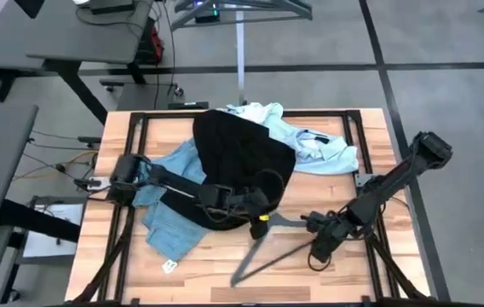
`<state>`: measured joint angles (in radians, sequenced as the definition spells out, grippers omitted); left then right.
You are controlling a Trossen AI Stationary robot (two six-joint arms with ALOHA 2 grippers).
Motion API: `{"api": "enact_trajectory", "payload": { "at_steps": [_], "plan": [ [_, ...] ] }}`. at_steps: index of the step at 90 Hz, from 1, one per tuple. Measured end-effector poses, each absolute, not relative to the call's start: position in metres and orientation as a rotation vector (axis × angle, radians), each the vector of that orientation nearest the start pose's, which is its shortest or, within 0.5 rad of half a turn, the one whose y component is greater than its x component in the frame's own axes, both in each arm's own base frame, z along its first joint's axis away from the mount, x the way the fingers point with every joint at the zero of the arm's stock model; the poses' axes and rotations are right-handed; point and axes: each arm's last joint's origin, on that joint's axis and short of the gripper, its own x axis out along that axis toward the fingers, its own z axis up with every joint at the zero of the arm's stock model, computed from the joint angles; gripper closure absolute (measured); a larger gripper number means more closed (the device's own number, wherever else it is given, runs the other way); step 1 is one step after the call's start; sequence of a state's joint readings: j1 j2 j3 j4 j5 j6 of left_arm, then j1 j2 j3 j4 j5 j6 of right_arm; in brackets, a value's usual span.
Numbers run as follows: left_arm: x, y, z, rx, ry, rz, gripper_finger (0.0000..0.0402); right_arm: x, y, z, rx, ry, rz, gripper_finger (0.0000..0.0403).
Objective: Hang clothes
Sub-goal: Hang the grey hanger on the rack
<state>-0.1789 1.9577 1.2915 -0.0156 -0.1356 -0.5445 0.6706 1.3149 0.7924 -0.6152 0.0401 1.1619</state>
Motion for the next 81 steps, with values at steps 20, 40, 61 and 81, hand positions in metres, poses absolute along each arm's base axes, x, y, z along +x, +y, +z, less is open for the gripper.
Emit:
{"api": "enact_trajectory", "payload": {
  "at_steps": [20,40,61,81],
  "plan": [
    [0.4,-0.07,0.225,-0.417,0.634,0.128,0.0274,0.194,0.134,0.214,0.136,1.05,-0.09,0.0154],
    [0.383,-0.076,0.247,-0.441,0.654,0.132,0.0274,0.217,0.125,0.172,-0.008,1.212,-0.192,0.0154],
    [0.371,-0.096,0.248,-0.472,0.712,0.116,0.0274,0.241,0.126,0.139,0.041,1.289,-0.104,0.0162],
    [0.365,-0.112,0.246,-0.457,0.744,0.099,0.0274,0.246,0.126,0.116,0.01,1.382,-0.096,0.0199]
  ]
}}
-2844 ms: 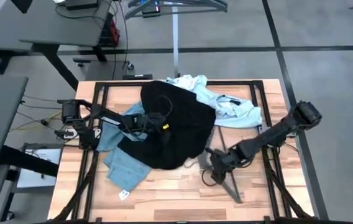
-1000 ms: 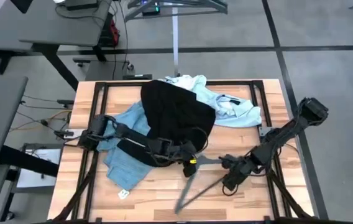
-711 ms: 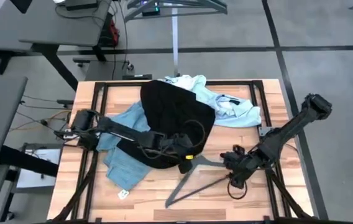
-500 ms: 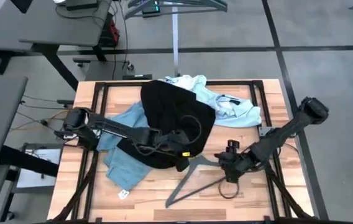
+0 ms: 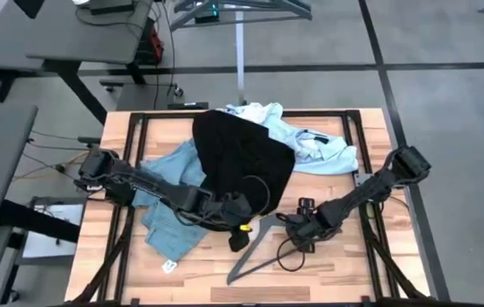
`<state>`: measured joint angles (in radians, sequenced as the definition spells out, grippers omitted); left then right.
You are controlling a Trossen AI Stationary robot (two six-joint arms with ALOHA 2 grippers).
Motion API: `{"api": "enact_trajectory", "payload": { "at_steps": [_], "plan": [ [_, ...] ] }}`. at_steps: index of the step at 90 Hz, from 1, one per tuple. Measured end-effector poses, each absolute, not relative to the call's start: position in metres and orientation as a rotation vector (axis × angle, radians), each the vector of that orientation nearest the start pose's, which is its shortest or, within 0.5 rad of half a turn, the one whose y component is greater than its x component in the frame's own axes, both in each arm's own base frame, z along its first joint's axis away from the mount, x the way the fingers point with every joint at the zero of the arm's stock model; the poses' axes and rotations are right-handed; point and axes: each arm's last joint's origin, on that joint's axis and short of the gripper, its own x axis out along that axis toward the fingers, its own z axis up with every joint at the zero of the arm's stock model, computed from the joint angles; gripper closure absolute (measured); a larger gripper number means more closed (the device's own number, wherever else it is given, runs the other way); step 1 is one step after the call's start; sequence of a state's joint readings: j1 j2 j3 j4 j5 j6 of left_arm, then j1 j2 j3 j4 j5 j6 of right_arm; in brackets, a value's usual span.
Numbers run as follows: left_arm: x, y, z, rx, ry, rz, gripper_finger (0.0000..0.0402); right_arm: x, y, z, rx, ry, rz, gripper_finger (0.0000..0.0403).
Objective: Hang clothes
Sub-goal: Hang the grey hanger on the rack
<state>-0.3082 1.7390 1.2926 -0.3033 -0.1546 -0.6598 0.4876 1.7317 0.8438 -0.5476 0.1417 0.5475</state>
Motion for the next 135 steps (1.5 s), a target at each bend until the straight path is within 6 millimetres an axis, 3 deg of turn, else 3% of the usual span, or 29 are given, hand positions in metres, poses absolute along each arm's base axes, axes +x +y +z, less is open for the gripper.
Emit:
{"api": "enact_trajectory", "payload": {
  "at_steps": [26,42,53,60,79,93,111,123,135],
  "plan": [
    [0.366,-0.113,0.248,-0.456,0.727,0.1,0.0274,0.246,0.121,0.111,-0.029,1.429,-0.109,0.035],
    [0.366,-0.113,0.248,-0.458,0.724,0.1,0.0274,0.242,0.119,0.126,-0.007,1.426,-0.098,0.0351],
    [0.366,-0.111,0.254,-0.493,0.706,0.108,0.0274,0.227,0.114,0.152,0.019,1.478,-0.133,0.0351],
    [0.366,-0.109,0.267,-0.52,0.664,0.102,0.0274,0.223,0.117,0.174,0.067,1.419,-0.138,0.0351],
    [0.366,-0.093,0.298,-0.565,0.576,0.114,0.0274,0.195,0.124,0.215,0.125,1.372,-0.156,0.0351],
    [0.368,-0.078,0.306,-0.617,0.584,0.155,0.0274,0.175,0.132,0.239,0.147,1.347,-0.155,0.0351],
    [0.372,-0.062,0.316,-0.698,0.617,0.117,0.0274,0.155,0.147,0.269,0.114,1.298,-0.018,0.0351],
    [0.373,-0.057,0.321,-0.742,0.629,0.045,0.0274,0.16,0.142,0.286,0.065,1.213,-0.09,0.0352],
    [0.374,-0.051,0.319,-0.794,0.676,-0.029,0.0274,0.169,0.122,0.298,-0.027,1.128,-0.264,0.0352]
  ]
}}
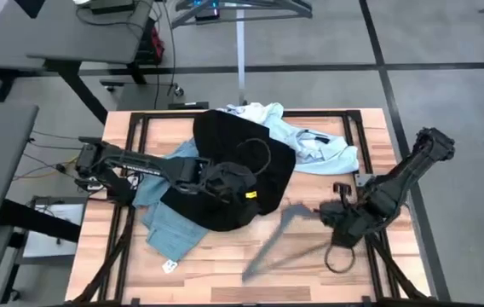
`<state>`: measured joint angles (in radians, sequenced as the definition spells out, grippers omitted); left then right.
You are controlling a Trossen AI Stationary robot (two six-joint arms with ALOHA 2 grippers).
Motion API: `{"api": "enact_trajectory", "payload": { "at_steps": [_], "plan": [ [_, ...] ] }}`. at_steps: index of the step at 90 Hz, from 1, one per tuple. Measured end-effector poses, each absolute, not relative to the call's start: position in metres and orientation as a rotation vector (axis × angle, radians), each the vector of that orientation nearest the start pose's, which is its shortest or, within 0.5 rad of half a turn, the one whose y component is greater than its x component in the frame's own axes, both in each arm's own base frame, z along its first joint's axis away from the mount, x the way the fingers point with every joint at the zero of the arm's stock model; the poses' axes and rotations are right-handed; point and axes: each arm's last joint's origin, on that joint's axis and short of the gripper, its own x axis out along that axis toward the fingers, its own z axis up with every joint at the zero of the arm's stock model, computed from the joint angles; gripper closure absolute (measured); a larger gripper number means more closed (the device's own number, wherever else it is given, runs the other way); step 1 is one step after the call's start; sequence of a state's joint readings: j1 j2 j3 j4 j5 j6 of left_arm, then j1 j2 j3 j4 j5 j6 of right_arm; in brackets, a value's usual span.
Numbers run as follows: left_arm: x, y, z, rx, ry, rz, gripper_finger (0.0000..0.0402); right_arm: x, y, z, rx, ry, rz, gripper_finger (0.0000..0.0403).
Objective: Hang clothes
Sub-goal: Hang the grey hanger on the rack
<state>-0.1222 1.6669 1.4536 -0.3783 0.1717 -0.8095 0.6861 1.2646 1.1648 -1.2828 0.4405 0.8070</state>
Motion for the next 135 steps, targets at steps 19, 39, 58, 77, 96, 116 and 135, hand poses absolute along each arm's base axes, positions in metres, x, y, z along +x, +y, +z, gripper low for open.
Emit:
{"api": "enact_trajectory", "payload": {
  "at_steps": [19,39,58,77,96,116,135],
  "plan": [
    [0.377,-0.033,0.323,-0.858,0.656,-0.067,0.0272,0.177,0.105,0.322,-0.15,0.979,-0.404,0.0352],
    [0.378,-0.015,0.322,-0.864,0.64,-0.025,0.0271,0.183,0.099,0.327,-0.195,0.947,-0.413,0.0353],
    [0.379,-0.014,0.323,-0.853,0.638,-0.049,0.0271,0.187,0.097,0.329,-0.223,0.909,-0.435,0.0353],
    [0.382,-0.016,0.329,-0.83,0.59,-0.15,0.0271,0.19,0.094,0.332,-0.268,0.833,-0.499,0.0353],
    [0.386,-0.011,0.335,-0.796,0.479,-0.105,0.0272,0.193,0.094,0.335,-0.297,0.747,-0.565,0.0353],
    [0.388,-0.005,0.339,-0.779,0.378,0.034,0.0274,0.193,0.093,0.335,-0.296,0.72,-0.596,0.0353],
    [0.377,-0.001,0.355,-0.736,0.304,0.09,0.0274,0.193,0.093,0.336,-0.292,0.705,-0.607,0.0355]
  ]
}}
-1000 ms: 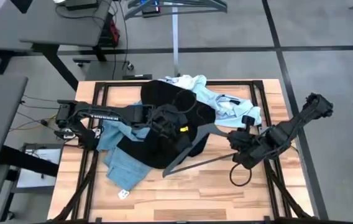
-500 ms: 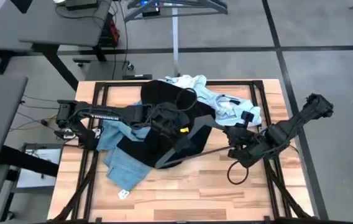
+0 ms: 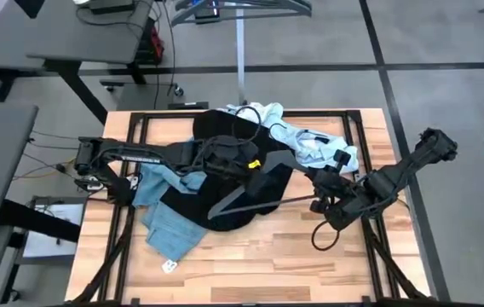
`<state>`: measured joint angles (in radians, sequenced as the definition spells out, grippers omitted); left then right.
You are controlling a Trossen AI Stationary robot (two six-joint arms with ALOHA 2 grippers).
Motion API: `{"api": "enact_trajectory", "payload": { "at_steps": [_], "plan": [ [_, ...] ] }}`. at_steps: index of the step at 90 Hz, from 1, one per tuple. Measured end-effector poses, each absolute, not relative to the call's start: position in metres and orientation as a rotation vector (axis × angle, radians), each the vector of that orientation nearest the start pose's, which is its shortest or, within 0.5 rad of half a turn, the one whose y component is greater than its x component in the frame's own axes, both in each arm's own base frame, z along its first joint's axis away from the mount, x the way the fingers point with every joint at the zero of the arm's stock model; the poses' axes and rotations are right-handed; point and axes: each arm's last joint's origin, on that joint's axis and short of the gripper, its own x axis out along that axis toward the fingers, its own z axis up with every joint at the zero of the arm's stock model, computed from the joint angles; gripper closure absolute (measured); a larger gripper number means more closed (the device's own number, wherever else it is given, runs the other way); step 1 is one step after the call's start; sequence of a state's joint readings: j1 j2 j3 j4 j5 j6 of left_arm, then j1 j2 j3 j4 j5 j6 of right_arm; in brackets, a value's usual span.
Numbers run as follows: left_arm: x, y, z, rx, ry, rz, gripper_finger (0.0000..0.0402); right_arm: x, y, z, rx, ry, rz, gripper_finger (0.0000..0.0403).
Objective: Hang clothes
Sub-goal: Hang the grey hanger on the rack
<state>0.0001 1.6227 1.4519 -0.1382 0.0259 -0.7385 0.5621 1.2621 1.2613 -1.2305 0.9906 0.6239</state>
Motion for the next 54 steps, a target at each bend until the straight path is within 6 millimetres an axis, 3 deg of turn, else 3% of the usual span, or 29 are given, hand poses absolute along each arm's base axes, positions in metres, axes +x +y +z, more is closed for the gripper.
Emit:
{"api": "enact_trajectory", "payload": {
  "at_steps": [17,25,31,54],
  "plan": [
    [0.375,0.0058,0.3534,-0.754,0.328,0.121,0.0275,0.1926,0.0927,0.336,-0.295,0.708,-0.608,0.0358],
    [0.3746,0.0061,0.3533,-0.758,0.336,0.111,0.0275,0.1927,0.0927,0.3363,-0.296,0.703,-0.61,0.0399],
    [0.3736,0.0058,0.3511,-0.74,0.362,0.113,0.0282,0.1928,0.0927,0.3364,-0.295,0.702,-0.611,0.0398],
    [0.3722,0.0054,0.3477,-0.684,0.406,0.102,0.0377,0.194,0.0926,0.3366,-0.277,0.696,-0.611,0.0399]
  ]
}}
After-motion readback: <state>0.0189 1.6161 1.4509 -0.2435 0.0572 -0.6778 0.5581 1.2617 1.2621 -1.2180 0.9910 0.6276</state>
